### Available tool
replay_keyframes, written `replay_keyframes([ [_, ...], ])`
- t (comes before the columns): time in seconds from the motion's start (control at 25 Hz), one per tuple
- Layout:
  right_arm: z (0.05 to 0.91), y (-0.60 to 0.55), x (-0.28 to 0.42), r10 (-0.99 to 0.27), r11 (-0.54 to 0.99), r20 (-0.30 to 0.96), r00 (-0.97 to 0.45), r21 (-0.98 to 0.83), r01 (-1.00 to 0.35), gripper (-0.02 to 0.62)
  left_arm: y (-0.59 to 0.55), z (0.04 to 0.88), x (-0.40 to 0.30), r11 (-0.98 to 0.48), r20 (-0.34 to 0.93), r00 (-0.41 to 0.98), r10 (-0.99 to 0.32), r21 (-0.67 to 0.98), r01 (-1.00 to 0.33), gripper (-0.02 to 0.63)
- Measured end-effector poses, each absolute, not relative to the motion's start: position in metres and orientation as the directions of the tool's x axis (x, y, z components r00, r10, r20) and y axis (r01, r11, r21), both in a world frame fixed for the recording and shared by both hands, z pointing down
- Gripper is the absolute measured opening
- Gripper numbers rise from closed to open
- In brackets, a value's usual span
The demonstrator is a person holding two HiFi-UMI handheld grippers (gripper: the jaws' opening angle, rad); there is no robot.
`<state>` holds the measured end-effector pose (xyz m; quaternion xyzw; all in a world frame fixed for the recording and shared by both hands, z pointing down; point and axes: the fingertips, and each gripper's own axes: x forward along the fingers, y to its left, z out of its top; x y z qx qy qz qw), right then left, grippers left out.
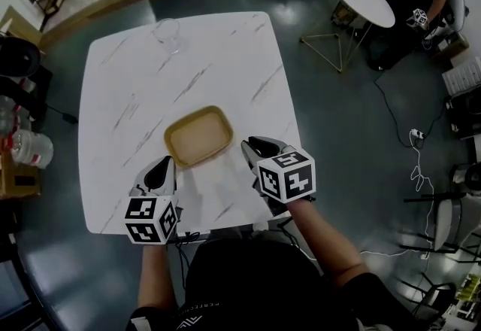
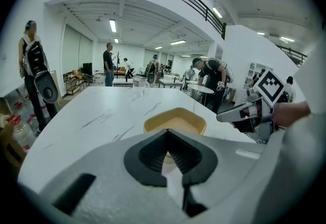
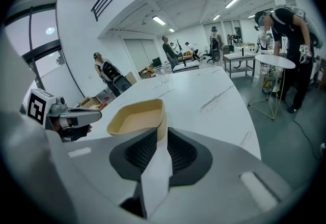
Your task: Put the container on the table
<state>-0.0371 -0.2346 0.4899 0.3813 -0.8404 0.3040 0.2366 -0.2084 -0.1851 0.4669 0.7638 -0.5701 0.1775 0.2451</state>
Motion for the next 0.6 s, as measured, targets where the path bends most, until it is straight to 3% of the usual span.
replay_keyframes([
  [0.16,0.489,-0.230,-0.028,-0.501,0.527,0.627,-0.597,-0.326,-0.785,-0.003,-0.178,0.468,-0.198,-0.232,0.558,0.288,-0.778,0.170,-0.958,-0.005],
  [0.6,0.490,-0.212,-0.015,-0.484,0.556,0.621,-0.616,-0.325,-0.765,-0.003,-0.159,0.470,-0.179,-0.222,0.570,0.280,-0.772,0.171,-0.960,-0.005],
])
